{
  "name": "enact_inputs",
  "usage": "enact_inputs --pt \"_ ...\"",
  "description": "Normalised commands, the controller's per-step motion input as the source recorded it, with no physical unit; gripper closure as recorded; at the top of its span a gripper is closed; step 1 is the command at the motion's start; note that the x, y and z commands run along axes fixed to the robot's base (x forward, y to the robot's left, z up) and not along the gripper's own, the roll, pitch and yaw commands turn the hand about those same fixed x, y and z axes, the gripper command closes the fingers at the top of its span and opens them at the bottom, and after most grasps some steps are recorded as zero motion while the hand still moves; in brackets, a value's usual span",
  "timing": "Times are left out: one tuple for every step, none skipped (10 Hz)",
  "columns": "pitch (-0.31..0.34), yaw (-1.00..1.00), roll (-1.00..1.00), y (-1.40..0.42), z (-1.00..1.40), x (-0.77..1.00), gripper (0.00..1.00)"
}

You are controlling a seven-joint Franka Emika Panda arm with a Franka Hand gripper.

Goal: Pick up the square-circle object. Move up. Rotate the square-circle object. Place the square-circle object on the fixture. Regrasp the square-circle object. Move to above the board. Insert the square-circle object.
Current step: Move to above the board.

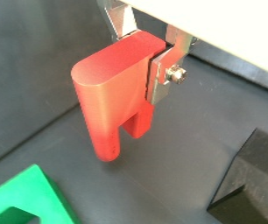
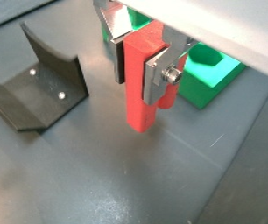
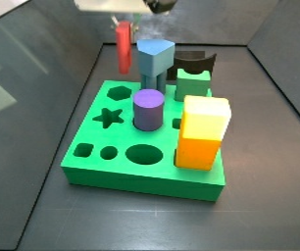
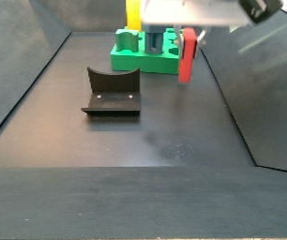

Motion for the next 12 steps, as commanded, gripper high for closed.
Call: enact_inputs --pt "0.048 0.0 0.17 -0.15 1.0 -0.06 1.0" --pt "0.032 0.02 0.13 -0.14 1.0 -0.06 1.0" --pt "0.028 0.02 0.12 -0.13 1.0 -0.06 1.0" --pt "0.031 0.02 0.12 -0.12 1.0 -0.06 1.0" --pt "0.039 0.03 0.12 -0.12 1.0 -0.05 1.0" --pt "0.043 0.03 0.12 -0.11 1.0 -0.05 1.0" --pt "0.06 0.03 0.12 -0.1 1.0 -0.04 1.0" --pt "0.066 0.03 0.12 -0.09 1.0 -0.03 1.0" --pt "0.07 0.03 0.12 -0.09 1.0 -0.03 1.0" --pt "0.071 0.03 0.11 -0.08 1.0 -0.02 1.0" --pt "0.071 0.03 0.1 -0.07 1.0 -0.01 1.0" --pt "0.07 0.03 0.1 -0.04 0.8 0.0 1.0"
